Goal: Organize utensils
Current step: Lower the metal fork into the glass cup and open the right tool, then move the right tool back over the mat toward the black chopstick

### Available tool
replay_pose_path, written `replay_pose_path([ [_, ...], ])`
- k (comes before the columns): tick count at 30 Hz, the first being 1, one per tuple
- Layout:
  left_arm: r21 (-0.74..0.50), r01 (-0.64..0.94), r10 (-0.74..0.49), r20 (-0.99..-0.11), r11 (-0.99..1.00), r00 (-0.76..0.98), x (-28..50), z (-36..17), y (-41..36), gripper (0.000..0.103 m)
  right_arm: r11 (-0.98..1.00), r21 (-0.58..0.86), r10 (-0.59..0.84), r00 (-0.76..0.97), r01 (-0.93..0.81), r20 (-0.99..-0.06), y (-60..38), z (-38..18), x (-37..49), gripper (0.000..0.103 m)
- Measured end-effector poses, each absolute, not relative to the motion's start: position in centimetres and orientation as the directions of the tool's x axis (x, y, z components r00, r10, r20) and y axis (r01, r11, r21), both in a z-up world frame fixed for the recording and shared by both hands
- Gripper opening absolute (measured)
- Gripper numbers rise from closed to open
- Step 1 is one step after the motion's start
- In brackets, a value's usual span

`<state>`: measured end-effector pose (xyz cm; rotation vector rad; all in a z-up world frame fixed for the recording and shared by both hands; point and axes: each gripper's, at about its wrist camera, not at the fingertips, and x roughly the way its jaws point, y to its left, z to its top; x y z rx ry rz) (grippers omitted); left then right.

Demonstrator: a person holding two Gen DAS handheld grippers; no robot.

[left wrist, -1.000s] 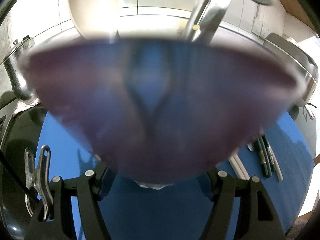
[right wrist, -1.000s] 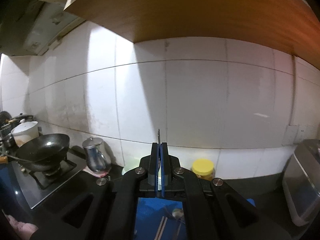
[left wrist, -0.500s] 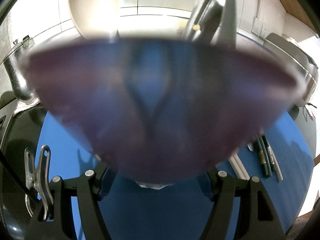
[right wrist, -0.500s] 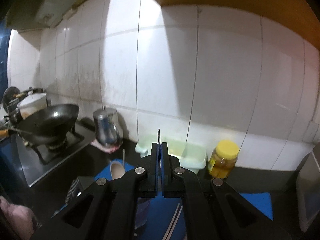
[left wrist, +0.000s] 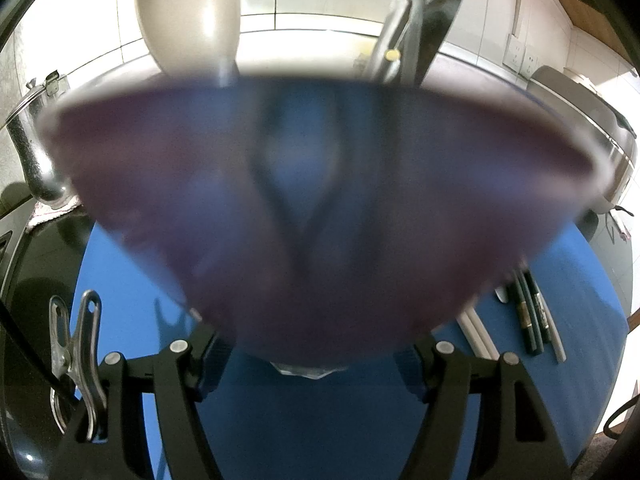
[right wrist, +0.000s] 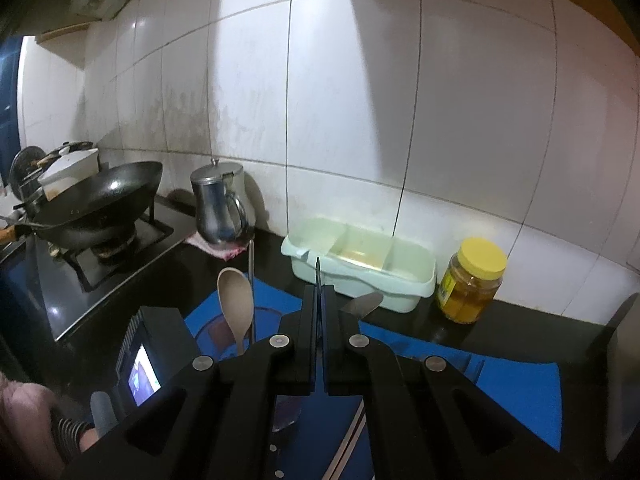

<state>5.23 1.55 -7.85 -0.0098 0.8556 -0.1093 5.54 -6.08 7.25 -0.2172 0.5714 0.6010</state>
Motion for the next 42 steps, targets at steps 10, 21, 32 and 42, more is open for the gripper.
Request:
replay_pose_path([
  [10,-0.052,0.092,-0.100,-0.753,0.994,0.651,5.2,-7.9,1.5,0.074,0.790,0.030,0.506,0.623,-0.613,-0.597,-6.0,6.4,5.9,0.008],
  [21,-0.052,0.092,-0.100,-0.753,0.994,0.650,5.2,-7.9,1.6,0.074,0.807,0.140,0.554,0.653,-0.574,-0.517,-8.8,9.0,5.6,0.025],
  [32,-0.052,0.092,-0.100,-0.753,0.994,0.650,5.2,-7.9,1.5,0.074,0.886,0.146,0.445,0.720,-0.440,-0.532,-13.6,8.5,6.3,0.030],
  [42,-0.052,0.092,-0.099,-0.753,0.994,0.650,5.2,-7.9,1.6,0.074,0.933,0.230,0.360,0.664,-0.278,-0.656,-18.2,4.1,8.4,0.030],
])
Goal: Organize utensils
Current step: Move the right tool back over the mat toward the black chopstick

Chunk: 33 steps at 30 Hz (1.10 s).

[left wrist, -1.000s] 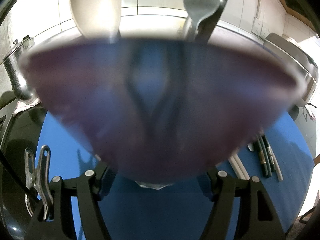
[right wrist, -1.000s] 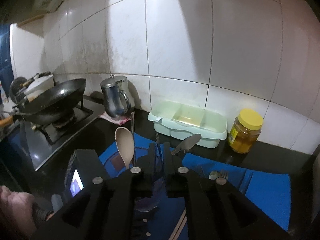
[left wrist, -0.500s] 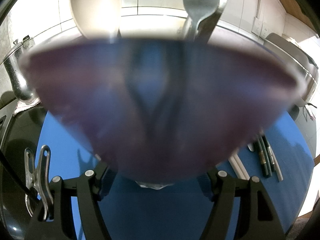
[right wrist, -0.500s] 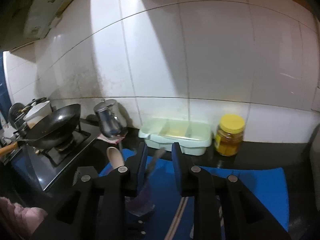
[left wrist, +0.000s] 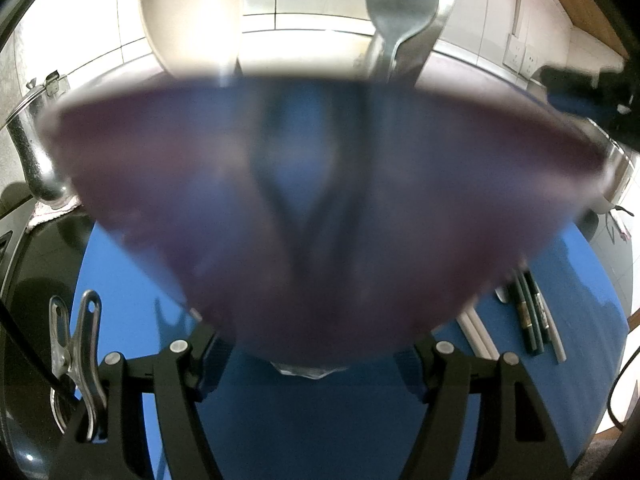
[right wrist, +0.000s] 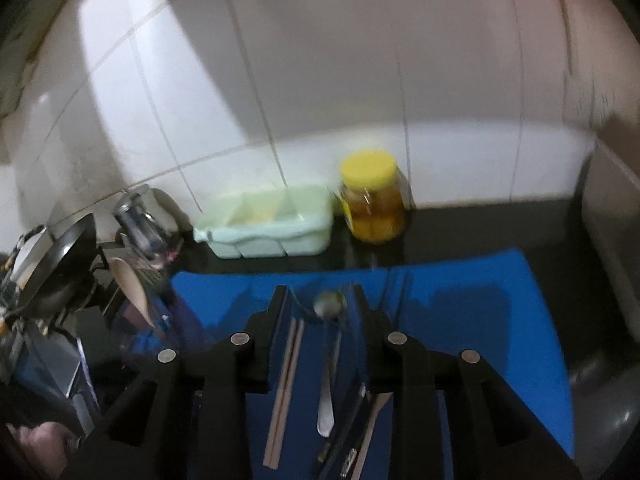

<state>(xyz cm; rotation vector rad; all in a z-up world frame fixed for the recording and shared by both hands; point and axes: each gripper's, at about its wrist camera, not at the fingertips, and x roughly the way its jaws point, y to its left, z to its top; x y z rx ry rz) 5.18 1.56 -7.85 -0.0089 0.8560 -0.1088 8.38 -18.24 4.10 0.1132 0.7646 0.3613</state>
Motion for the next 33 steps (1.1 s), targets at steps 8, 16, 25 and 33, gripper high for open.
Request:
replay_pose_path([
  [8,-0.052,0.092,-0.100,-0.753,0.994,0.650,5.2,-7.9,1.5,0.074,0.951,0.253,0.308,0.586,-0.177,-0.749,-19.9,-0.4,10.1,0.030],
  [16,-0.051,0.092,-0.099,-0.753,0.994,0.650,5.2,-7.9,1.5,0.074,0.960,0.265,0.277,0.447,-0.089,-0.850,-21.2,-4.9,12.5,0.028],
  [25,-0.052,0.092,-0.100,-0.753,0.994,0.650,5.1,-7.9,1.6,0.074,0.963,0.253,0.271,0.380,-0.098,-0.884,-20.7,-6.9,14.6,0.011],
  [33,-0.051,0.092,-0.099,-0.753,0.994,0.650,5.2,-7.9,1.5,0.074,0.955,0.278,0.294,0.390,-0.099,-0.872,-20.9,-6.6,14.7,0.007],
])
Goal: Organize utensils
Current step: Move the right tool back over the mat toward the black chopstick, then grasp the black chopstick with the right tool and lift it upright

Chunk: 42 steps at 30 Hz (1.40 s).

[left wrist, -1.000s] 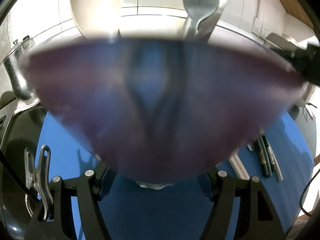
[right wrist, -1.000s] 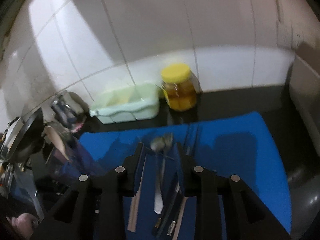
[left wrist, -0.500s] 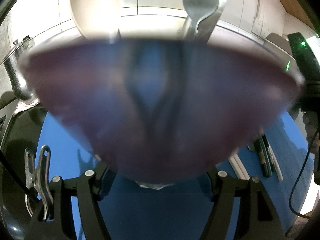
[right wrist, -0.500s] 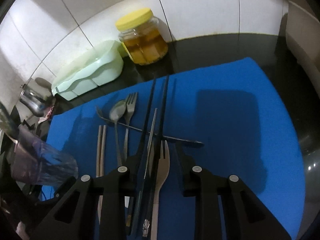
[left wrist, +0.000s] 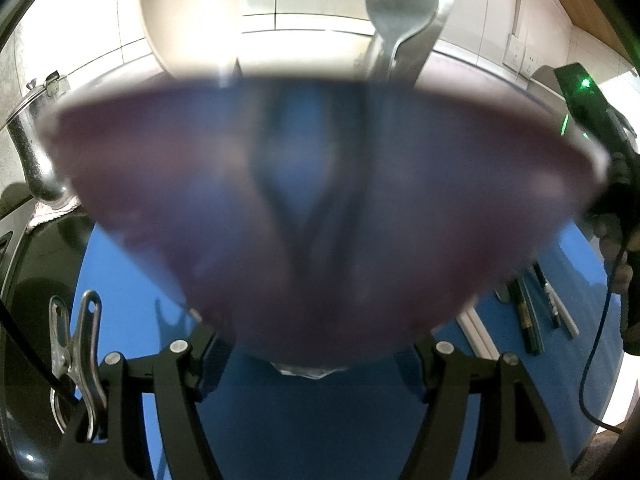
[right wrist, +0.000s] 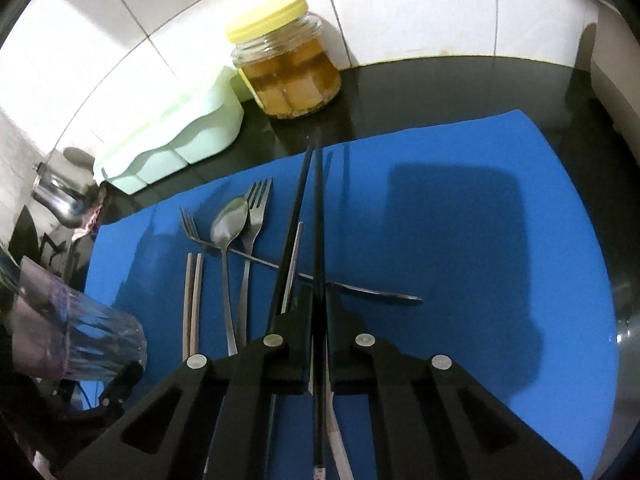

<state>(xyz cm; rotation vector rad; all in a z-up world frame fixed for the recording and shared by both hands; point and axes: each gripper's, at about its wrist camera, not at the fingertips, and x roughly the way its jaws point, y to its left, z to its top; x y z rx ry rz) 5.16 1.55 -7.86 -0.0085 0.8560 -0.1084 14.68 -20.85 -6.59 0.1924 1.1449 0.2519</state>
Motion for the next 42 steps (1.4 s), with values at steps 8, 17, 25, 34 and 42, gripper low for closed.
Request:
replay_pose_path([
  [8,-0.051,0.093,-0.100,-0.753,0.994,0.650,5.1,-7.9,1.6,0.074,0.923,0.380,0.369,0.412,-0.060,-0.833,-22.5,-5.7,13.4,0.007],
  [17,-0.051,0.092,-0.099,-0.753,0.994,0.650,5.1,-7.9,1.5,0.074,0.903,0.422,0.410,0.457,-0.083,-0.789,-22.6,-3.8,11.5,0.007],
  [25,-0.051,0.093,-0.099,-0.753,0.994,0.650,5.1,-7.9,1.6,0.074,0.902,0.418,0.414,0.489,-0.106,-0.768,-22.1,-2.4,10.6,0.007],
  [34,-0.051,0.092,-0.099,-0.753,0.994,0.650,5.1,-7.9,1.5,0.074,0.887,0.446,0.440,0.504,-0.118,-0.743,-22.2,-1.6,10.1,0.007],
  [42,-0.051,0.093,-0.099,-0.753,0.994,0.650,5.1,-7.9,1.5,0.074,0.862,0.480,0.482,0.546,-0.159,-0.685,-21.6,0.6,9.2,0.007],
])
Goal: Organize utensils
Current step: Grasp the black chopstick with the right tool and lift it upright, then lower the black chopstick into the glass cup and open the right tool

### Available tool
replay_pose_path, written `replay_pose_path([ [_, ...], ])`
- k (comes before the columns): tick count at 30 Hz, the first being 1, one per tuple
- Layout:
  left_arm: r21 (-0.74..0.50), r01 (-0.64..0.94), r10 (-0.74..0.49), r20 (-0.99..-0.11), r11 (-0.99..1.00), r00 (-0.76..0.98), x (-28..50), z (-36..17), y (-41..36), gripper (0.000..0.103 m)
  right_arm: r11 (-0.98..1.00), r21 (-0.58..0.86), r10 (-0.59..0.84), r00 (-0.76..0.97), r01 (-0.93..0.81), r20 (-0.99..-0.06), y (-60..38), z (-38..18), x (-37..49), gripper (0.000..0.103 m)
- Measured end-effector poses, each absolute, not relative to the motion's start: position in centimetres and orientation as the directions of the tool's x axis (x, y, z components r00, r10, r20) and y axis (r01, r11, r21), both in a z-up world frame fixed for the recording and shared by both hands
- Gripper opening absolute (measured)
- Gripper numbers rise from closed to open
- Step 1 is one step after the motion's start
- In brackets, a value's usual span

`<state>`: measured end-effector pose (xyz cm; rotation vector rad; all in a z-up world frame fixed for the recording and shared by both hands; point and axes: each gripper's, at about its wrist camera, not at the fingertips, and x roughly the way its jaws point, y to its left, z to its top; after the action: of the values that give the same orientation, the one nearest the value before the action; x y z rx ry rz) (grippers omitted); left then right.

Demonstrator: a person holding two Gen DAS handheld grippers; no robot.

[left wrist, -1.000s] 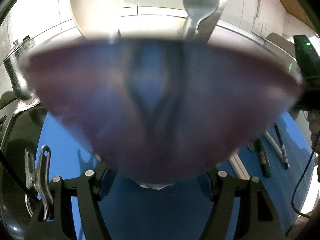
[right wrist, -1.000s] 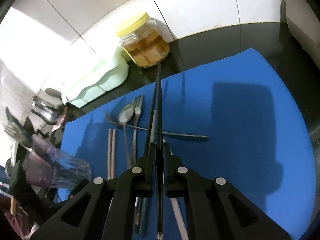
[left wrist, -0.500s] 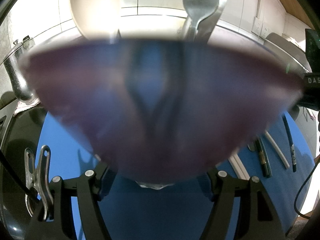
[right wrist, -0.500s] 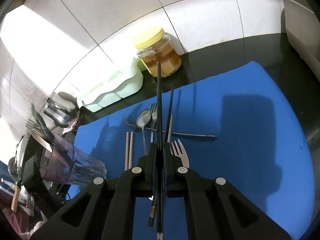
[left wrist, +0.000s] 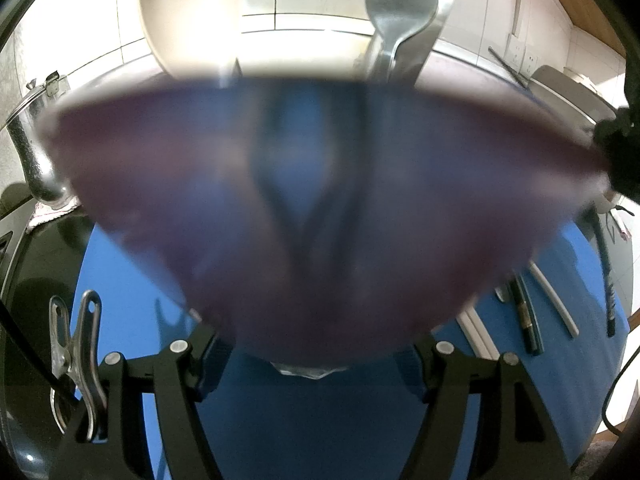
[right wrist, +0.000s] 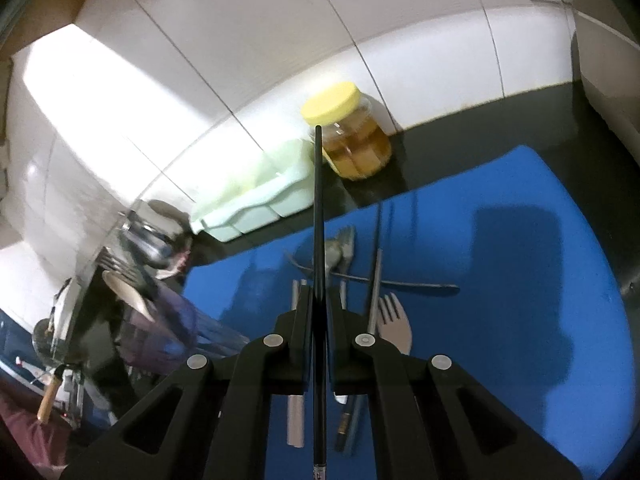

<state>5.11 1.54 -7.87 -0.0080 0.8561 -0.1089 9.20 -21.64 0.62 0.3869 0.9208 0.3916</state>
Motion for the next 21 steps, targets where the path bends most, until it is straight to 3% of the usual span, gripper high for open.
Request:
replay_pose_path([
  [21,-0.050,0.092,-0.098,-0.753,0.994,0.650,5.1,-7.9,1.5,0.074,0.821,0.520,0.534,0.637,-0.235,-0.556,-20.7,5.3,7.7,0.007],
])
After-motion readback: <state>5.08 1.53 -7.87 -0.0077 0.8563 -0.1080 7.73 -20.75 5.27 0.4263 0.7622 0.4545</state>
